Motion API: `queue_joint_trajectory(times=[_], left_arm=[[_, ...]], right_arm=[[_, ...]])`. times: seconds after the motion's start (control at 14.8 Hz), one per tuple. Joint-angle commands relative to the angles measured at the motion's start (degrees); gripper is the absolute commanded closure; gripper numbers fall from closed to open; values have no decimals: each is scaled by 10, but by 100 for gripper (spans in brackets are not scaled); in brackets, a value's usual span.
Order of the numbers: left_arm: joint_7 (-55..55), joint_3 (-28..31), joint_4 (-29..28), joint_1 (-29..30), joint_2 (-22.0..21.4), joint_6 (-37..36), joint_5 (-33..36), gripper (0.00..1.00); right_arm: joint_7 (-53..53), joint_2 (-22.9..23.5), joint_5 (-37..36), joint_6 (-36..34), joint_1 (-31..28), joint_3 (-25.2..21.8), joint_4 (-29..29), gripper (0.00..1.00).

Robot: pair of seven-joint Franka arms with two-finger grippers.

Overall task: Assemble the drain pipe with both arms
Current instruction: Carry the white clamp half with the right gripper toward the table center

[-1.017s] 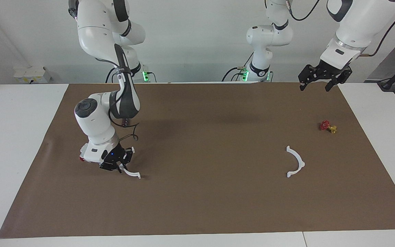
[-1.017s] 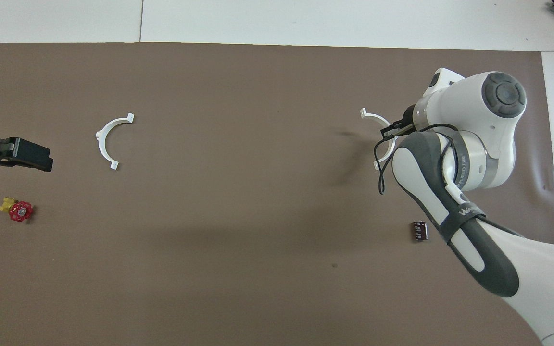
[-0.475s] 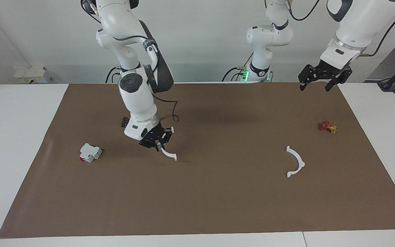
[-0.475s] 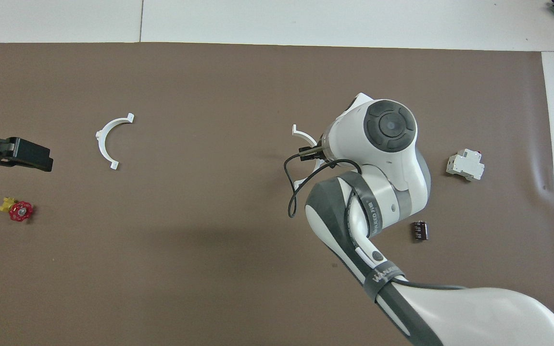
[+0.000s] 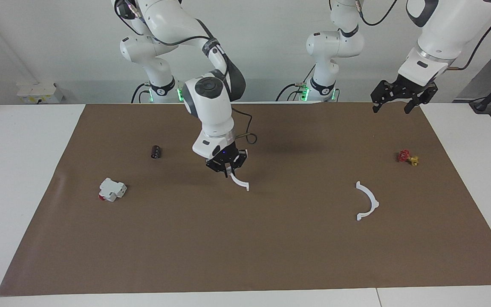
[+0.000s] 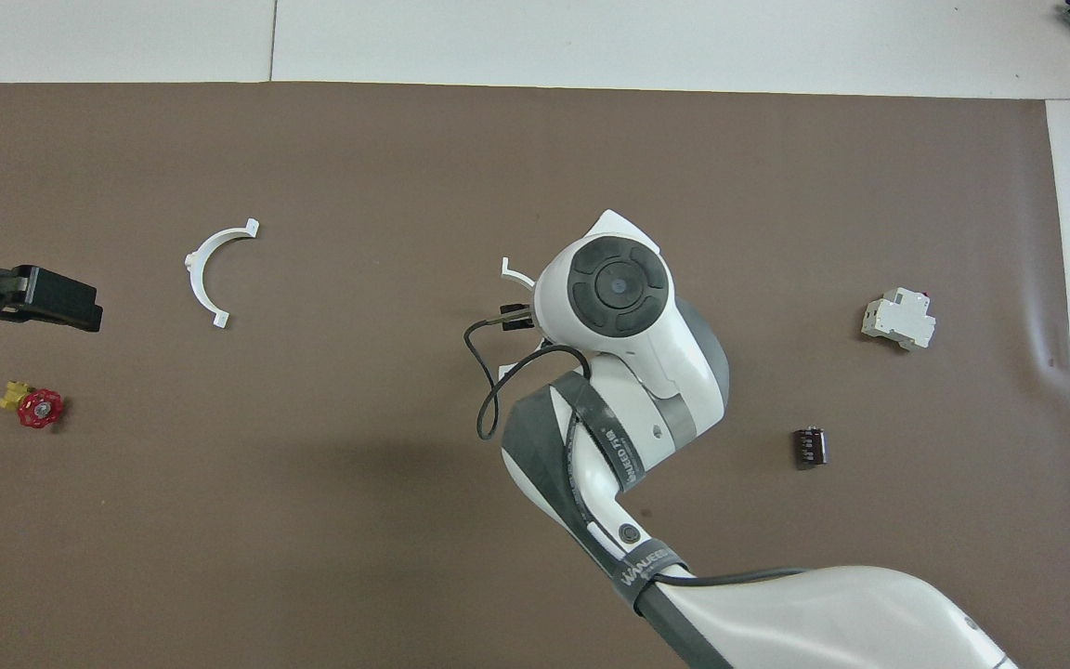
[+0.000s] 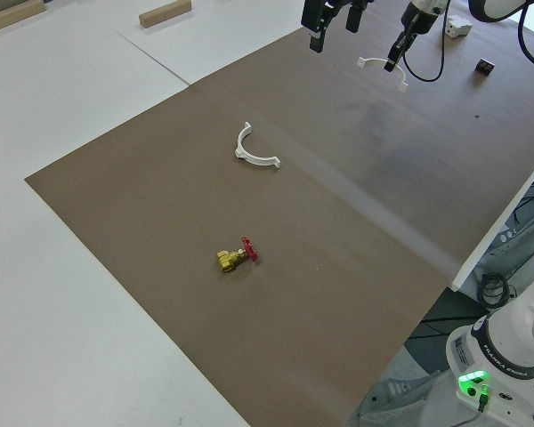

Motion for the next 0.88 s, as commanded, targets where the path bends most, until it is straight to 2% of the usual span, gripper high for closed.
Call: queue_joint_trajectory(times=[0.0, 0.41, 0.81], left_arm=[[7, -1, -15, 5, -14, 0, -1, 0], [7, -1, -15, 5, -14, 0, -1, 0], [7, -1, -15, 5, -14, 0, -1, 0]], right_arm=[[14, 29, -16, 20, 7, -2, 18, 100], [7, 27, -16, 49, 20, -2, -23, 100], [-7, 26, -26, 47, 10, -4, -33, 100]])
